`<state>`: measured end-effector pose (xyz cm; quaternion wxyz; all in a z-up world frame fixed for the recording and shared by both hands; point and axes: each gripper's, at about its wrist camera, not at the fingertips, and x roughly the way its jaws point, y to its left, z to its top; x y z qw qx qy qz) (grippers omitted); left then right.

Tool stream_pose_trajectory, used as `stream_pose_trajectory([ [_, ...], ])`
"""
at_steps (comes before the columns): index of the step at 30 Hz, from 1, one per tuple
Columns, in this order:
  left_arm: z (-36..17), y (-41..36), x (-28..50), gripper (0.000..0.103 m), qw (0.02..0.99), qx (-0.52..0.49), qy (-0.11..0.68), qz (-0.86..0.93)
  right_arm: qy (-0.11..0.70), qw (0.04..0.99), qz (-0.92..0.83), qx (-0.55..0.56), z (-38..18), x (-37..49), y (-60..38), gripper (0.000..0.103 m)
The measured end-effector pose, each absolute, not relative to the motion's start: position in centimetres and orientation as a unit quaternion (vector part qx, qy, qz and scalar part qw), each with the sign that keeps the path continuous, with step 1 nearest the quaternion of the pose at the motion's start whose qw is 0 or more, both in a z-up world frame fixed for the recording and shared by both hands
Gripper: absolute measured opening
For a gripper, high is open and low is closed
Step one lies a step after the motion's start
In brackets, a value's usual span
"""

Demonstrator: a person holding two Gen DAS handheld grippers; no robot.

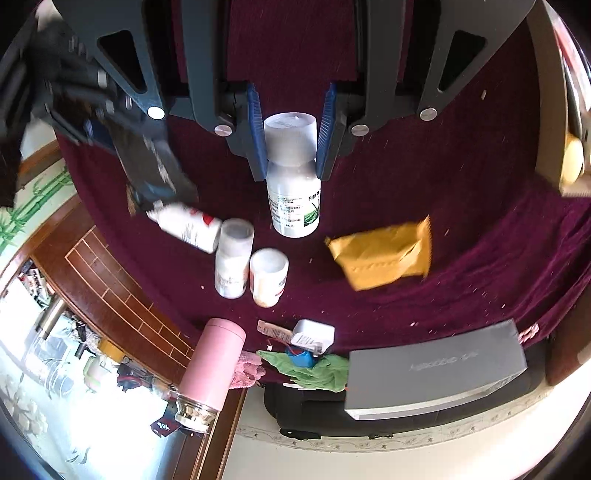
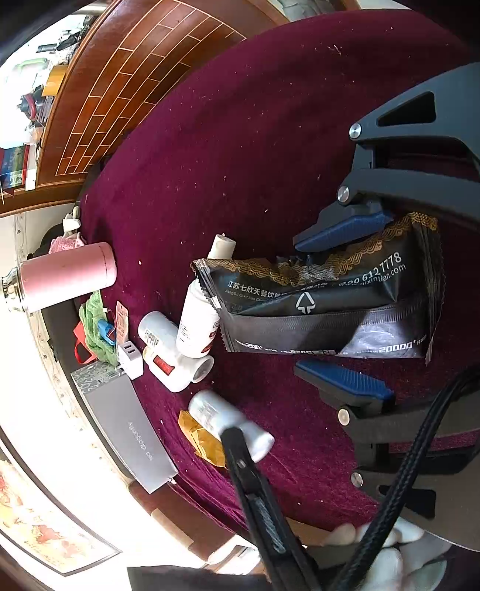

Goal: Organize objects
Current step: 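Carry the white bottle and black pouch over the cardboard tray with both grippers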

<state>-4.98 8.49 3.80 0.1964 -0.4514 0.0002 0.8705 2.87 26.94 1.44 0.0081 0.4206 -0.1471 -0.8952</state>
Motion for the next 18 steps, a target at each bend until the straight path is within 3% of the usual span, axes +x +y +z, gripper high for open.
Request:
stream_pose_trajectory([
  [11,3.1,6.6,-2.4,0.023,0.181,-0.457,0.022,0.871,-0.118,-0.005,-0.895,0.430,1.4,2.4,26.0,0.062],
  [16,1.9,7.4,-2.9,0.028,0.168,-0.464,0.018,0.870,-0.073,-0.037,-0.889,0.451,1.3,1.9,24.5,0.062],
  [18,1.3,7.4,-2.9,0.029,0.161,-0.454,0.012,0.876,-0.064,-0.045,-0.884,0.461,1.3,1.5,24.0,0.067],
])
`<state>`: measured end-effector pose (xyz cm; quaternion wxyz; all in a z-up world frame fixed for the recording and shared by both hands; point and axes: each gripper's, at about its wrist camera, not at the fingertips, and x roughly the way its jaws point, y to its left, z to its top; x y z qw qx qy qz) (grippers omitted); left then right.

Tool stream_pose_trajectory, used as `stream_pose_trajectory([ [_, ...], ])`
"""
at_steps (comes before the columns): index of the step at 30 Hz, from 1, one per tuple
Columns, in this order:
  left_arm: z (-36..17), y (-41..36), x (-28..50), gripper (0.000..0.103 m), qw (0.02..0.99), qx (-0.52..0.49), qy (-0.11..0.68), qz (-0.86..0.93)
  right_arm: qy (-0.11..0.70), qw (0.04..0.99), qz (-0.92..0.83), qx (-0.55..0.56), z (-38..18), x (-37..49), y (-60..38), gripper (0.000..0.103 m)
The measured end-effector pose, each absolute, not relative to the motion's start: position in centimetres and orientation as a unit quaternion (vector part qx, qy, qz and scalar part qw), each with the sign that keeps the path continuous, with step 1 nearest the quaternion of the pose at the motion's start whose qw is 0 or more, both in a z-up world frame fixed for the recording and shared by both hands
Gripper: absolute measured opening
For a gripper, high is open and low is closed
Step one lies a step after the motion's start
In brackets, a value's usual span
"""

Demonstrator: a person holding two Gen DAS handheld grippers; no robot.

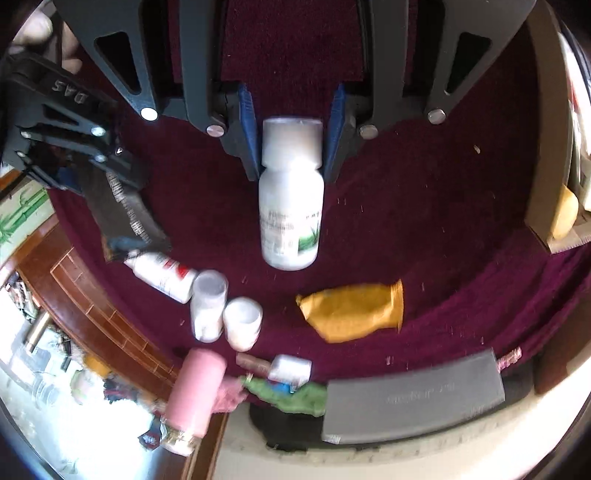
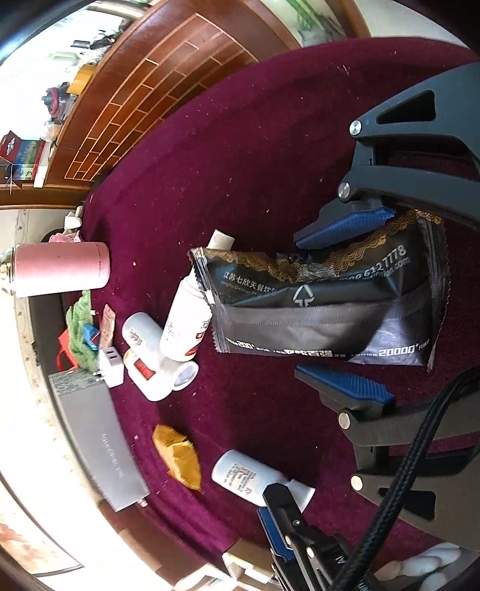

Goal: Organize objects
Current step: 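Carry the white bottle and black pouch over the cardboard tray with both grippers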

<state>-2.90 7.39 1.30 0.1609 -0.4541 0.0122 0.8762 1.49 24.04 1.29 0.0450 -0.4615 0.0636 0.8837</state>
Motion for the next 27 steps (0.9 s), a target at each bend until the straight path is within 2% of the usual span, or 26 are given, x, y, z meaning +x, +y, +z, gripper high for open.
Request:
stream_pose_trajectory([
  [4,1.0,7.8,-2.8,0.028,0.163,-0.446,0.034,0.879,0.052,0.057,0.878,-0.472,1.1,0.9,23.6,0.070],
  [8,1.3,6.2,-2.7,0.028,0.184,-0.454,0.000,0.872,0.039,0.068,0.877,-0.474,1.1,0.6,23.1,0.072],
  [10,1.5,5.1,-2.4,0.028,0.185,-0.454,-0.015,0.872,0.038,0.069,0.879,-0.471,1.3,0.8,23.1,0.060],
  [11,1.7,4.5,-2.1,0.028,0.185,-0.453,-0.022,0.872,0.041,0.067,0.879,-0.471,1.5,0.9,23.1,0.049],
  [12,1.9,4.1,-2.0,0.028,0.186,-0.453,-0.027,0.872,0.057,0.058,0.877,-0.473,1.7,1.2,23.5,0.046],
  [15,2.8,2.7,-0.9,0.028,0.188,-0.444,-0.040,0.875,0.088,0.045,0.874,-0.475,1.8,1.7,23.8,0.043],
  [27,6.4,-2.5,4.7,0.027,0.187,-0.390,-0.058,0.900,0.138,0.008,0.876,-0.462,3.3,5.9,21.9,0.042],
])
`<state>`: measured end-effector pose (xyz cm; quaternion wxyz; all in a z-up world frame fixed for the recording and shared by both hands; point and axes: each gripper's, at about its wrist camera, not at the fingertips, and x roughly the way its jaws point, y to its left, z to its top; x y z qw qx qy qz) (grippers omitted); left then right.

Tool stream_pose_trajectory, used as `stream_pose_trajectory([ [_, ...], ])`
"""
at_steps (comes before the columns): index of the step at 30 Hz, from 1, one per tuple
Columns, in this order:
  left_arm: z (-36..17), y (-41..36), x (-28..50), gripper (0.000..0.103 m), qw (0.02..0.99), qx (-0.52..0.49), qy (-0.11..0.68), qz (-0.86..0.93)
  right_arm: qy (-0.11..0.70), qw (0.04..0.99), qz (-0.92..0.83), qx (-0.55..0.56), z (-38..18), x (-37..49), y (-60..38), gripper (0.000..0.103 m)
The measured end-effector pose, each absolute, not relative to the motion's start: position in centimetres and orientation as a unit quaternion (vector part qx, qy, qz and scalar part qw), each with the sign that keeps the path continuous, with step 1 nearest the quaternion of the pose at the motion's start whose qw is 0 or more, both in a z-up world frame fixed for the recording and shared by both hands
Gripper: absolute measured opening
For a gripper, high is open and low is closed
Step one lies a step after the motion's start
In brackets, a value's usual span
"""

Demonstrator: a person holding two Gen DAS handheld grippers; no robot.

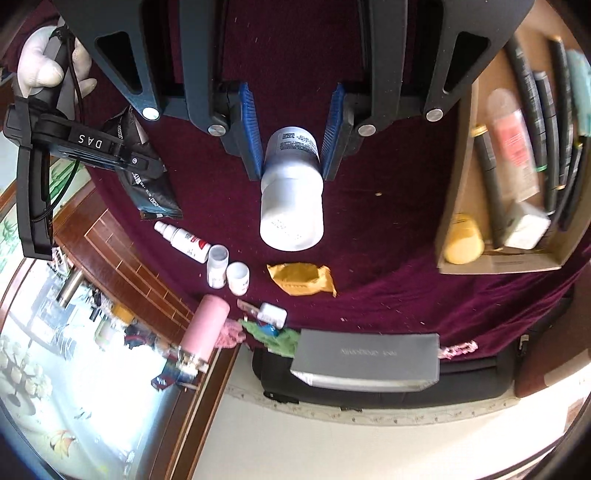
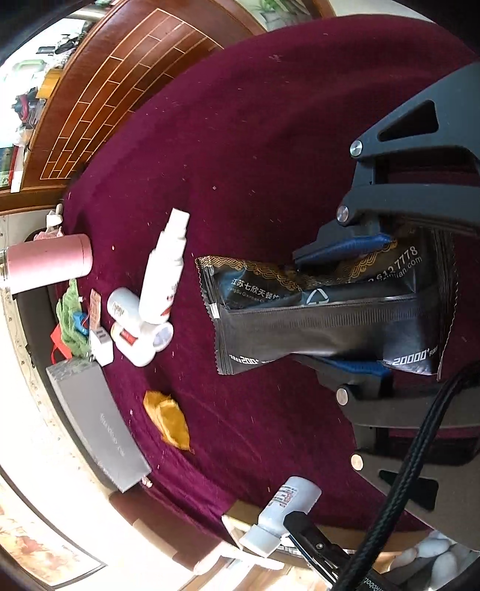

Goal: Organize objects
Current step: 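Carry the white bottle and black pouch over the cardboard tray with both grippers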

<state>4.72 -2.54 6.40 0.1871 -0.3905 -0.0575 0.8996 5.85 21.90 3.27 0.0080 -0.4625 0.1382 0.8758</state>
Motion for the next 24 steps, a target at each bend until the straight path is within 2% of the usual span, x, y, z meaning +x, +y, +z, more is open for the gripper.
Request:
stream_pose_trajectory([
  [24,10.4,-11.3,13.4,0.027,0.139,-0.310,-0.063,0.938,0.074,-0.086,0.902,-0.416,9.0,10.9,10.0,0.043],
])
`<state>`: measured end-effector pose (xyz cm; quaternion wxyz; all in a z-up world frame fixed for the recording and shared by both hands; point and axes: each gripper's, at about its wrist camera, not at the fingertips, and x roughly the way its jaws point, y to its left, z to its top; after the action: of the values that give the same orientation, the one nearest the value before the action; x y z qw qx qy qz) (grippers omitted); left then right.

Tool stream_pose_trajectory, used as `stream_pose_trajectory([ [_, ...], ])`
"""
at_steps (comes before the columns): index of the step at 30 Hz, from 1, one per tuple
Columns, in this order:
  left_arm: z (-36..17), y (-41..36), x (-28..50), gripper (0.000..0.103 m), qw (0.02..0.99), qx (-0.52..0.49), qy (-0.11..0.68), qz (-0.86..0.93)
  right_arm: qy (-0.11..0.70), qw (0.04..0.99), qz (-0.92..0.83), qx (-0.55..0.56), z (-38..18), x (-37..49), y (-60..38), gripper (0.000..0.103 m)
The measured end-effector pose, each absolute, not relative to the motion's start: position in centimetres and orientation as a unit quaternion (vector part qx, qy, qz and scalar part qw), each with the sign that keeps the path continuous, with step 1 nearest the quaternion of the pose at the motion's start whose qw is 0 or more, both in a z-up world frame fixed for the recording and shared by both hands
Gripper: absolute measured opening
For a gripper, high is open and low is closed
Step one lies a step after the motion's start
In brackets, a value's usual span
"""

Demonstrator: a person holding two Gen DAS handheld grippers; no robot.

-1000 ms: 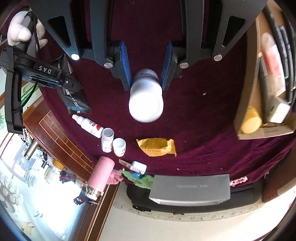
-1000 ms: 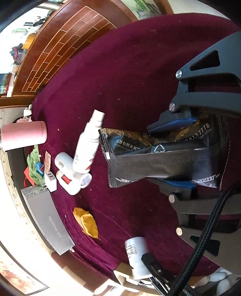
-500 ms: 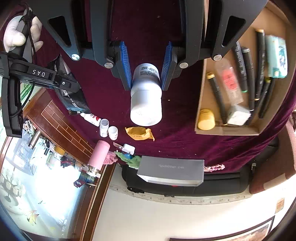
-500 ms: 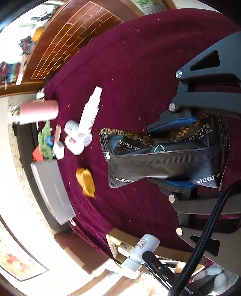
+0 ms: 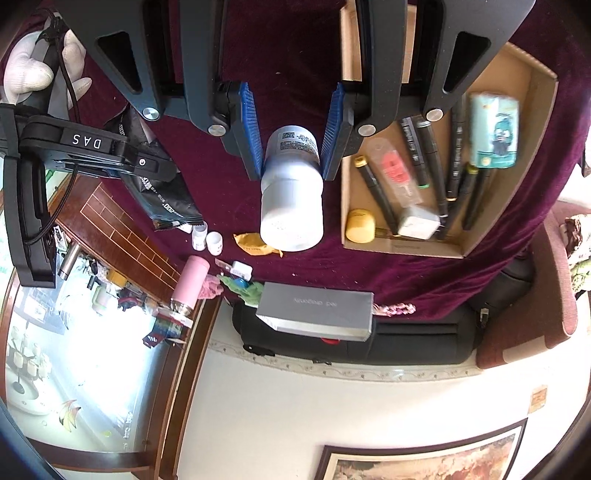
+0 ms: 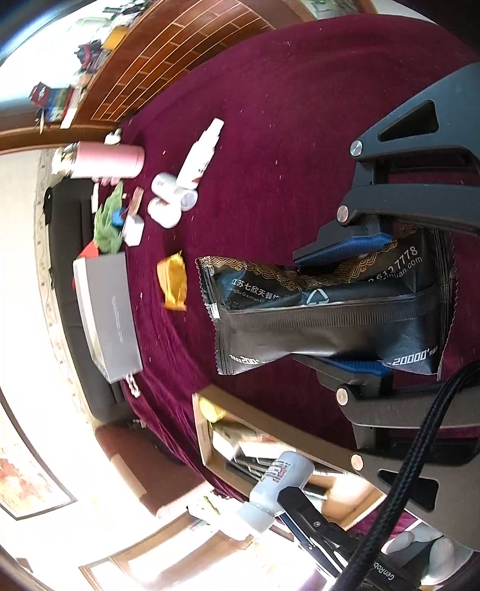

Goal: Organize objects
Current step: 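Carry the white bottle and black pouch over the cardboard tray with both grippers, then lower the bottle and pouch into the tray and open both grippers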

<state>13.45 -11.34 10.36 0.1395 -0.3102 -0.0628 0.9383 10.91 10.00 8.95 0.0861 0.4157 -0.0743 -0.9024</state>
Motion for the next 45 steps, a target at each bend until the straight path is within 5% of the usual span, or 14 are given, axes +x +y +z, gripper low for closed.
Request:
stream_pose_trajectory([
  [29,6.5,-24.2,14.4,0.027,0.066,-0.335,-0.146,0.929,-0.006,0.210,-0.871,0.445,8.2,7.9,-6.9,0.043],
  [45,5.0,-24.7,13.0,0.027,0.078,-0.373,-0.143,0.913,0.012,0.207,-0.855,0.475,5.4,4.9,-10.9,0.043],
])
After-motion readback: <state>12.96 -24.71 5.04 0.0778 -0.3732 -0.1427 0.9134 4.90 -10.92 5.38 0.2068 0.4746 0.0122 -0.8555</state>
